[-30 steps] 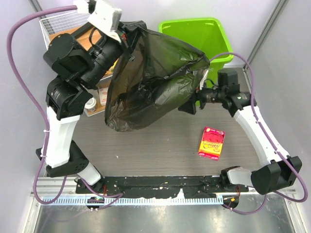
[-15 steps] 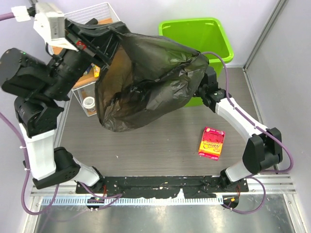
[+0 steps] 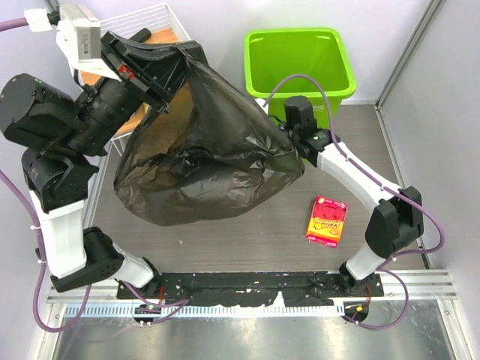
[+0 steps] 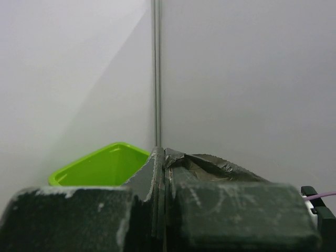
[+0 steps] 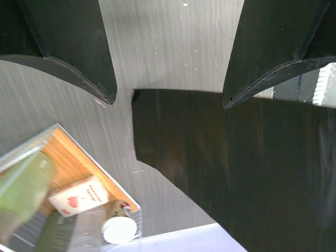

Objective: Put the trash bags into the trash bin

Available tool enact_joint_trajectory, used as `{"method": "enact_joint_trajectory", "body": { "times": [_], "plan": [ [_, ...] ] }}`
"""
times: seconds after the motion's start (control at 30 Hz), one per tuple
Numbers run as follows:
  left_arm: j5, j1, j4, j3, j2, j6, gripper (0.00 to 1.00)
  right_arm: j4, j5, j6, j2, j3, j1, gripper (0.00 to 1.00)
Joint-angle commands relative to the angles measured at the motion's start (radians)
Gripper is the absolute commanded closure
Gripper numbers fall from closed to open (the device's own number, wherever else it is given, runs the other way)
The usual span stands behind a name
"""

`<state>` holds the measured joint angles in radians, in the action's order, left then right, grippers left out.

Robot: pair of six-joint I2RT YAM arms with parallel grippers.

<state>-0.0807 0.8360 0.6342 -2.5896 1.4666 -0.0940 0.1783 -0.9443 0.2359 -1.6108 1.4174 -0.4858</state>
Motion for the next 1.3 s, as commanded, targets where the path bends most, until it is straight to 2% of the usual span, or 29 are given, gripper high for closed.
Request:
{"method": "enact_joint_trajectory", "body": {
  "times": [0.0, 0.2, 0.53, 0.83, 0.93, 1.07, 1.27],
  "plan": [
    [0.002, -0.005, -0.019, -0.017, 0.017, 0.011, 1.0, 0.026, -0.039, 0.045, 0.058, 0.002, -0.077, 0.14],
    [0.024, -0.006, -0.027, -0.006, 0.023, 0.037, 1.0, 0.067, 0.01, 0.062, 0.152, -0.067, -0.119, 0.14],
    [0.062, -0.009, -0.018, 0.026, -0.002, 0.082, 1.0, 0.233, 0.275, 0.178, 0.268, -0.089, -0.106, 0.14],
    [0.071, -0.015, -0.019, 0.037, -0.008, 0.089, 1.0, 0.355, 0.329, 0.249, 0.38, -0.106, -0.047, 0.14],
    [0.071, -0.015, -0.022, 0.039, -0.008, 0.089, 1.0, 0.388, 0.315, 0.256, 0.414, -0.13, -0.045, 0.14],
    [0.071, -0.018, -0.028, 0.036, 0.0, 0.089, 1.0, 0.394, 0.219, 0.227, 0.442, -0.166, -0.046, 0.14],
    [0.101, -0.018, -0.036, 0.028, 0.006, 0.089, 1.0, 0.251, 0.145, 0.132, 0.391, -0.261, -0.076, 0.14]
  ]
}}
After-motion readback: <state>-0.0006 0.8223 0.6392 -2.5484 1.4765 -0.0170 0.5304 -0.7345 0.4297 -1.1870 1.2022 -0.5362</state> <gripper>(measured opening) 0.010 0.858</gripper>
